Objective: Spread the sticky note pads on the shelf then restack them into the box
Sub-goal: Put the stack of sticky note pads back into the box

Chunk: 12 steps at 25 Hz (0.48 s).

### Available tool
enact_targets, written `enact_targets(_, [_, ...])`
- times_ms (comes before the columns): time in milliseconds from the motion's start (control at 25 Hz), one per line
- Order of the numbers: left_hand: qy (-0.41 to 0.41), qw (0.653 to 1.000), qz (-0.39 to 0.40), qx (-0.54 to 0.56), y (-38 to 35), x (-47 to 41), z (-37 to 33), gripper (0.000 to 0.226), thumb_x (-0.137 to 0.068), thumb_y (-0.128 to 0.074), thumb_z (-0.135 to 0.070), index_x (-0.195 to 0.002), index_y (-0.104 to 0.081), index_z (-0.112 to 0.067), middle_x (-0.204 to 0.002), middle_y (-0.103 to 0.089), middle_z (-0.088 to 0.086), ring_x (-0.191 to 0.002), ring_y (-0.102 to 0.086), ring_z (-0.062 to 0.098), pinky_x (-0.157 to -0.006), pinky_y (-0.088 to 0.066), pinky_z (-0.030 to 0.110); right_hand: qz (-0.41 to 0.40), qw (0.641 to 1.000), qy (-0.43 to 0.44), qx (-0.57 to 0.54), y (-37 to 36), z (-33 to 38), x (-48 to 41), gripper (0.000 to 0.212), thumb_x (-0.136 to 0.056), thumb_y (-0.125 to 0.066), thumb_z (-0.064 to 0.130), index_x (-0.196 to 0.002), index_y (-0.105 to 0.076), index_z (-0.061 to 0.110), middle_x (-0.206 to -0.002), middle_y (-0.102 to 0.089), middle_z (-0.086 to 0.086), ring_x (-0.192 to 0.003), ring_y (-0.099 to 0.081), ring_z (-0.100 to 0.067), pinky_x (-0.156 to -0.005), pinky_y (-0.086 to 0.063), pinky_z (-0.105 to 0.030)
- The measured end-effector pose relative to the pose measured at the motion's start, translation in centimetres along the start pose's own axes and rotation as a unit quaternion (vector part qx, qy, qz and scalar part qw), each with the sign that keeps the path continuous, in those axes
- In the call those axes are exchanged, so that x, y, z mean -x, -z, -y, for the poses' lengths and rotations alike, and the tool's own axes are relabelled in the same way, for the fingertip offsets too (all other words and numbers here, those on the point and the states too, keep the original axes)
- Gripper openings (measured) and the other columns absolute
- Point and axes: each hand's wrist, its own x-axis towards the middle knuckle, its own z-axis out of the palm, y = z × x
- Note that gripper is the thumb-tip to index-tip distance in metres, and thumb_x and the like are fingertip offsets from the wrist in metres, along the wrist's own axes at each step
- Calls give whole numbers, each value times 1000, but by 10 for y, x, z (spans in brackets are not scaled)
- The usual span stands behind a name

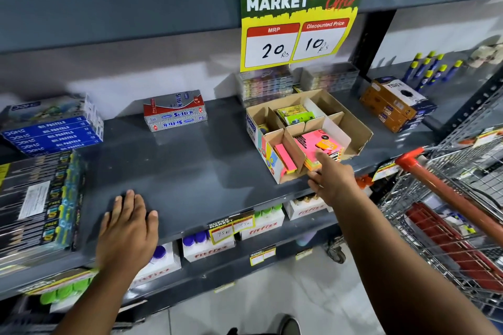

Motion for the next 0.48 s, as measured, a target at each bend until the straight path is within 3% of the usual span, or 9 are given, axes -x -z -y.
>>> enact_targets(160, [8, 1000, -6, -2, 1, 1, -3, 71, -90, -17, -45, -136, -43, 2, -148, -37, 20, -138, -32, 38, -110, -24, 54, -2, 997, 27, 68, -2, 2, -3, 33, -83, -74, 35, -106, -60, 16, -100, -64, -6, -89, -61, -20, -62, -52, -33])
enact_targets(320, [9, 1000, -10, -4, -3, 1, -1, 70, -91, -16, -45, -138, -41, 0, -150, -36, 17, -139, -30, 35, -112, -23, 51, -13, 997, 34, 75, -1, -2, -7, 24, -85, -73, 31, -97, -56, 17, -101, -66, -7, -92, -65, -21, -70, -57, -35])
enact_targets(480, [7, 1000, -11, -6, -5, 1, 0, 70, -91, -16, -45, -138, -41, 0, -150, -35, 16, -140, -29, 34, -112, -22, 50, 16, 998, 36, 53, 1, 0, -10, 29, -90, -62, 25, -117, -62, 12, -96, -68, -4, -91, -68, -17, -69, -56, -31])
